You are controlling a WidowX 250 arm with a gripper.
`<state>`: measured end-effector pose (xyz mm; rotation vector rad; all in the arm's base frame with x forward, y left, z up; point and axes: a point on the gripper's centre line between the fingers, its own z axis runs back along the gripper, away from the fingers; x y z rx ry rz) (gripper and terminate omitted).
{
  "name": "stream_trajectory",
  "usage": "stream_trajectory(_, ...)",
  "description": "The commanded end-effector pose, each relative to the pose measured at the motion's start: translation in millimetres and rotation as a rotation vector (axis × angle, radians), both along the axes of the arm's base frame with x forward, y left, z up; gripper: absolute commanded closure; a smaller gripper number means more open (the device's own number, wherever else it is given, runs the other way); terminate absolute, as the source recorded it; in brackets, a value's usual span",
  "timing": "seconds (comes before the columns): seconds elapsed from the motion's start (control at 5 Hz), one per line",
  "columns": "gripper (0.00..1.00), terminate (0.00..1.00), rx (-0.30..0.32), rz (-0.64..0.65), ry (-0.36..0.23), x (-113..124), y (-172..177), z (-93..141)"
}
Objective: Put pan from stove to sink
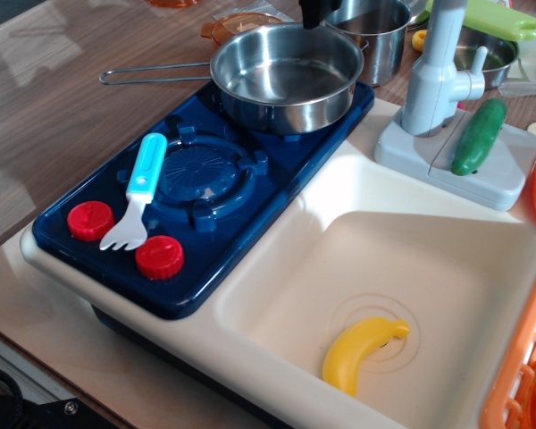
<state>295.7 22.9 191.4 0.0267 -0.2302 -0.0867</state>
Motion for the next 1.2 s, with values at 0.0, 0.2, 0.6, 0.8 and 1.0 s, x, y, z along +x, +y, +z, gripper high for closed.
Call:
stream_trajectory(0.0,0.0,0.0,0.0,0.0,0.0,0.0,0.0,0.0)
stream_trajectory(0.2,0.0,0.0,0.007,-0.176,0.014,-3.4,3.2,6.2)
stream_trajectory(0.6,0.0,0.0,0.038,-0.625,0.036,-20.9,5.2,2.8)
stream_trajectory(0.8,0.0,0.0,0.101,-0.779,0.012,-28.6,0.0,-1.7)
stream_trajectory(1.0,0.0,0.0,0.11,-0.843,-0.005,-30.9,-3.9,-10.7)
